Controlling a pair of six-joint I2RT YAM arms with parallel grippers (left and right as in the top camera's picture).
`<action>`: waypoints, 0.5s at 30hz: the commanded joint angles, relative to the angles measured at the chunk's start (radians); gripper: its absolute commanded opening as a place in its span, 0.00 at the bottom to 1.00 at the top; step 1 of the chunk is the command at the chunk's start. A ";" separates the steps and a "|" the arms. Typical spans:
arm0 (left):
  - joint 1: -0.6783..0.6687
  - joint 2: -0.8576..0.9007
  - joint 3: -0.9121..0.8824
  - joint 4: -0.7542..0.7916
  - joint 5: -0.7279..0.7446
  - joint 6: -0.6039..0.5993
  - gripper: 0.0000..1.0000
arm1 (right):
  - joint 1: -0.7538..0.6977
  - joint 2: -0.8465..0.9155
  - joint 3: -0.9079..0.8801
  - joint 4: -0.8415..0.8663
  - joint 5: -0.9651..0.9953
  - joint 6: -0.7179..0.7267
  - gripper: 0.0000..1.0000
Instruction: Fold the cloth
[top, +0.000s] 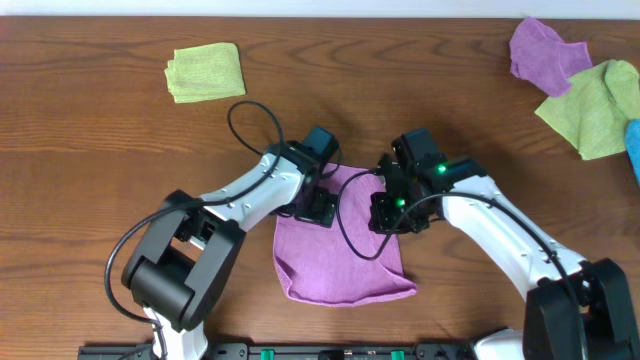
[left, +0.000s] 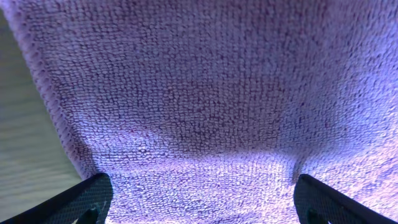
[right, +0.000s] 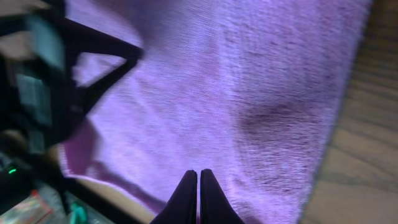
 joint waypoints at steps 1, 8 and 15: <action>0.053 0.054 -0.020 0.008 -0.023 -0.003 0.95 | 0.011 -0.019 -0.067 0.049 0.047 0.011 0.04; 0.096 0.054 -0.020 0.017 0.013 -0.010 0.95 | 0.062 -0.019 -0.148 0.180 -0.008 -0.021 0.05; 0.094 0.054 -0.019 0.037 0.028 -0.011 0.95 | 0.169 -0.019 -0.148 0.253 -0.092 0.033 0.05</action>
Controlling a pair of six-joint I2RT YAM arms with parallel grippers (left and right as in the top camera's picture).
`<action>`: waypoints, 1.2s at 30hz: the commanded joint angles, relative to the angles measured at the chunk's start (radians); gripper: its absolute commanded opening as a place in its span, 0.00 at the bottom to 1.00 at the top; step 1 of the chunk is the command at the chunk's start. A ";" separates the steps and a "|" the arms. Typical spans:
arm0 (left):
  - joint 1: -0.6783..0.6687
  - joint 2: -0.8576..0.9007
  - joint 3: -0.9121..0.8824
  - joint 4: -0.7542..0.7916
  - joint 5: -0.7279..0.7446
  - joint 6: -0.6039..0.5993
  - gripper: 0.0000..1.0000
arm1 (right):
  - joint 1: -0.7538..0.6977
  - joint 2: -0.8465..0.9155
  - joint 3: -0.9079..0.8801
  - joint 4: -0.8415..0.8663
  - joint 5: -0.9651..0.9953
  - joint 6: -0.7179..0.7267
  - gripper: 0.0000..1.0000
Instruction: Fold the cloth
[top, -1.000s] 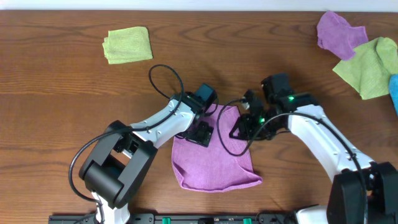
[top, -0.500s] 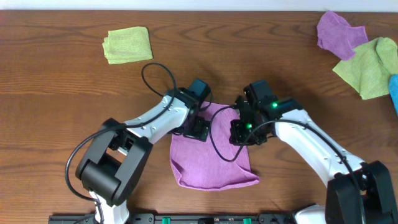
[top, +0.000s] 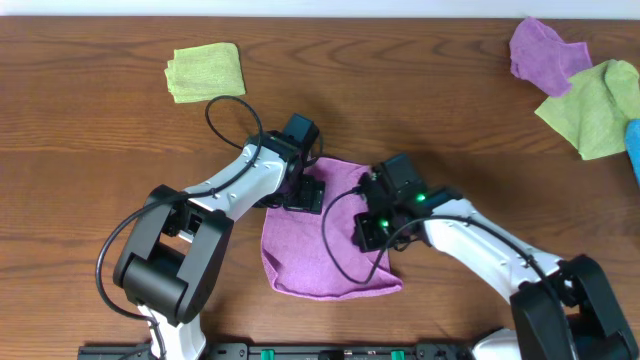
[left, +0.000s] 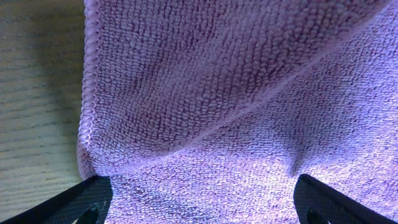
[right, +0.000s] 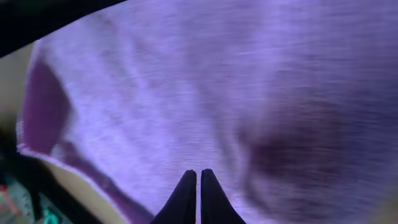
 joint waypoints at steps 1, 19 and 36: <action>0.014 0.054 -0.023 0.024 0.002 0.007 0.95 | 0.059 -0.018 -0.005 0.015 -0.045 0.027 0.05; 0.014 0.054 -0.023 0.024 0.005 0.008 0.95 | 0.109 -0.003 -0.005 0.142 0.266 -0.089 0.09; 0.014 0.054 -0.023 0.024 0.005 0.008 0.95 | 0.109 0.109 -0.005 0.230 0.326 -0.134 0.10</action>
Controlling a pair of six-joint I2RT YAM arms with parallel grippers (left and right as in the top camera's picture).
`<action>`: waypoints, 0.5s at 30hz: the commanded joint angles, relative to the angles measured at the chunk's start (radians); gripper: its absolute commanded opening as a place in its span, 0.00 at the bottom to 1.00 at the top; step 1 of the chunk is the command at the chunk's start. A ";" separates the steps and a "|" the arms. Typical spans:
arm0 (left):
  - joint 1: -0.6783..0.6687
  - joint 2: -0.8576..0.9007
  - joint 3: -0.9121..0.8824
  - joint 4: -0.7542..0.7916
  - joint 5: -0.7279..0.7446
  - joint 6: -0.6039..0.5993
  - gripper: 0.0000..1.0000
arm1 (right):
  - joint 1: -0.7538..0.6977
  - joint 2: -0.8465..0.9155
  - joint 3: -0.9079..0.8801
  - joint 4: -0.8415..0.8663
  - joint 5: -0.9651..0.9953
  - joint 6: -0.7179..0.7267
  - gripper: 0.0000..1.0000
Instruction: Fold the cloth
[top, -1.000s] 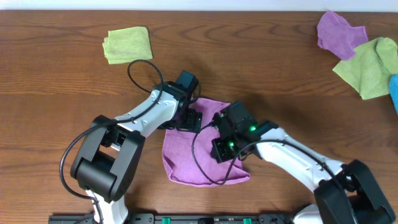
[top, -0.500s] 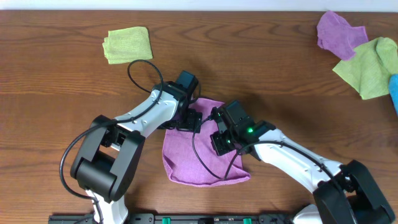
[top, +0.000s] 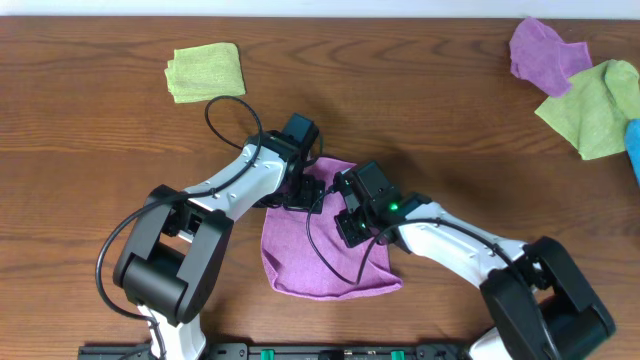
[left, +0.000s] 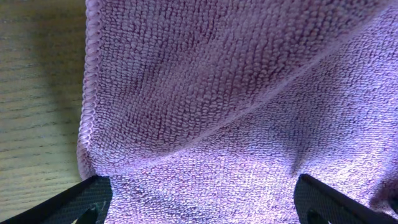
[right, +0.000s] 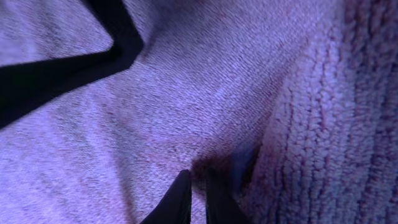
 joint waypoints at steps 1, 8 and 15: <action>0.014 0.054 -0.023 0.023 0.003 0.011 0.95 | 0.004 0.009 -0.004 0.002 0.077 -0.019 0.10; 0.014 0.054 -0.023 0.022 0.003 0.011 0.95 | -0.035 0.009 -0.004 -0.026 0.236 0.040 0.09; 0.014 0.054 -0.023 0.022 0.011 0.011 0.95 | -0.115 0.008 -0.004 -0.055 0.417 0.085 0.09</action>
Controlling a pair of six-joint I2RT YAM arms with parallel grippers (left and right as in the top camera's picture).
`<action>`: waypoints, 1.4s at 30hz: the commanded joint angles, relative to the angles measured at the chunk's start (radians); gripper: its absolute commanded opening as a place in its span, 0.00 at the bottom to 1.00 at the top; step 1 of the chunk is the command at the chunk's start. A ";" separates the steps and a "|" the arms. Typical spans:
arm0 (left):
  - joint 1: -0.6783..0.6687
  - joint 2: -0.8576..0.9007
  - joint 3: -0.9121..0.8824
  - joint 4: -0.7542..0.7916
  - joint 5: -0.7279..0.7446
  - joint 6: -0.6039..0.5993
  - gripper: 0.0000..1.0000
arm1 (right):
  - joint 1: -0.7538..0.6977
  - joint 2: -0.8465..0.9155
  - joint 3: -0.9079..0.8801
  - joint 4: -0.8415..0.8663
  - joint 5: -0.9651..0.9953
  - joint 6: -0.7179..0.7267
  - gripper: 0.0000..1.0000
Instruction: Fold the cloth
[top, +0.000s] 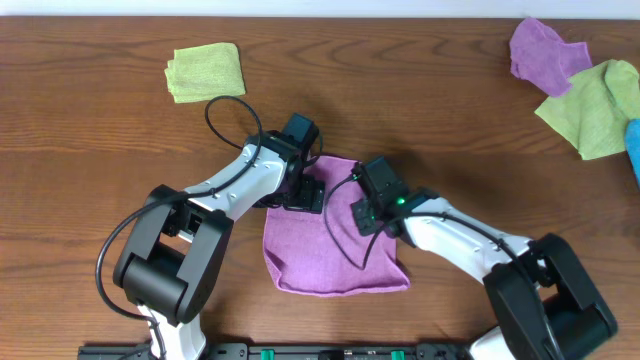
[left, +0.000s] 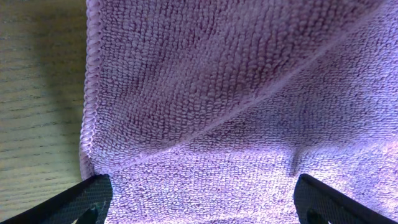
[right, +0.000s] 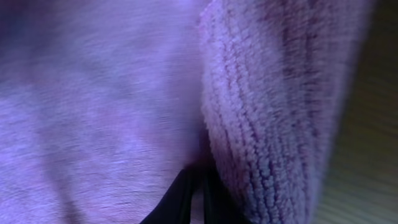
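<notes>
The purple cloth (top: 335, 250) lies folded on the wooden table (top: 100, 180) between the two arms. My left gripper (top: 305, 192) rests on its top left corner, open; in the left wrist view its fingers (left: 87, 196) stand wide apart with purple terry (left: 205, 93) and a diagonal fold line between them. My right gripper (top: 368, 215) is at the cloth's upper right. In the right wrist view it (right: 198, 186) is shut, with a thick fold of the cloth (right: 267, 112) bunched against its tips.
A folded green cloth (top: 206, 71) lies at the back left. At the back right are a crumpled purple cloth (top: 543, 48), a green cloth (top: 598, 108) and a blue item (top: 634, 150) at the frame's edge.
My right gripper has shifted a little to the right, off the cloth's middle and onto its right side. The cloth's lower right edge reaches slightly further right. The left gripper has not moved.
At first both grippers sat on the cloth's top edge, the cloth lying further right. Half a second later the cloth and both grippers were further left. Then the right gripper was near the cloth's middle beside the left one, and now it is back toward the right edge.
</notes>
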 joint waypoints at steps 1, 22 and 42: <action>0.014 0.054 -0.023 0.022 0.011 0.011 0.95 | -0.063 0.008 -0.008 -0.026 0.172 0.039 0.09; 0.014 -0.002 0.174 -0.118 0.032 -0.010 0.95 | -0.219 -0.141 0.193 -0.205 0.013 -0.045 0.11; -0.089 -0.019 0.259 -0.626 0.114 -0.031 1.00 | -0.144 -0.328 0.156 -0.646 -0.105 0.255 0.44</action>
